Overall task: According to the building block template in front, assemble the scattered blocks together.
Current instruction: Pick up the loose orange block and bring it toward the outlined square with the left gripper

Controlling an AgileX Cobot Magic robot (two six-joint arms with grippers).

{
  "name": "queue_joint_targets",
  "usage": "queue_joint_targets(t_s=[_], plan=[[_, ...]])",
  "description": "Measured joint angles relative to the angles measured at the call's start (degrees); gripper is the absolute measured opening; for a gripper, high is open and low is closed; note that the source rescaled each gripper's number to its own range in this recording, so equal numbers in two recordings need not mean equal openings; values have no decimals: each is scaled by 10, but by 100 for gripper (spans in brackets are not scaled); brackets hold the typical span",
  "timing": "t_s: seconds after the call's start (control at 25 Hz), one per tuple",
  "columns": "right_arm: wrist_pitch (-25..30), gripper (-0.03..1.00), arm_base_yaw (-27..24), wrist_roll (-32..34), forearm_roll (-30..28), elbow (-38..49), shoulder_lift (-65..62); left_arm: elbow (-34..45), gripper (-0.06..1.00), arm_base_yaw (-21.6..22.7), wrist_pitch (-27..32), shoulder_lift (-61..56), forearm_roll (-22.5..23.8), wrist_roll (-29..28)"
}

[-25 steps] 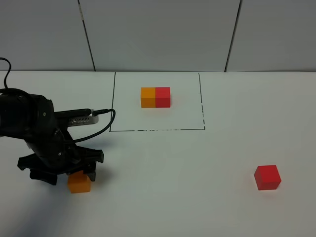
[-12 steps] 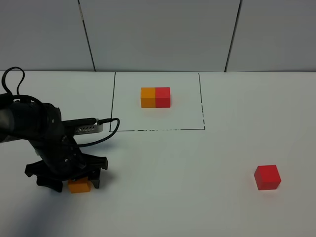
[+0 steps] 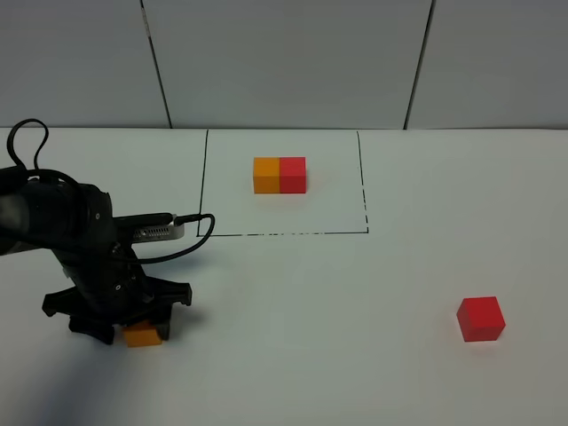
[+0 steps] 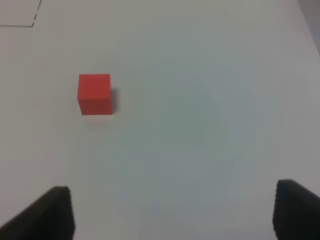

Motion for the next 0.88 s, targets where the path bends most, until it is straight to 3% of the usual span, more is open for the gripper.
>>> queue_joint_targets(t_s=[0.12, 0.16, 0.56, 0.72, 0.88], plan=[[0, 63, 0, 0, 0, 0, 0, -1, 4, 0, -6, 2, -13, 1], [0, 63, 0, 0, 0, 0, 0, -1, 0, 0, -6, 2, -19, 1], [0, 63, 0, 0, 0, 0, 0, -5, 0, 0, 5, 2, -40, 22], [0, 63, 0, 0, 0, 0, 0, -25, 0, -1, 26, 6, -10, 90], [0, 63, 0, 0, 0, 0, 0, -88, 0, -1, 79, 18, 41, 215]])
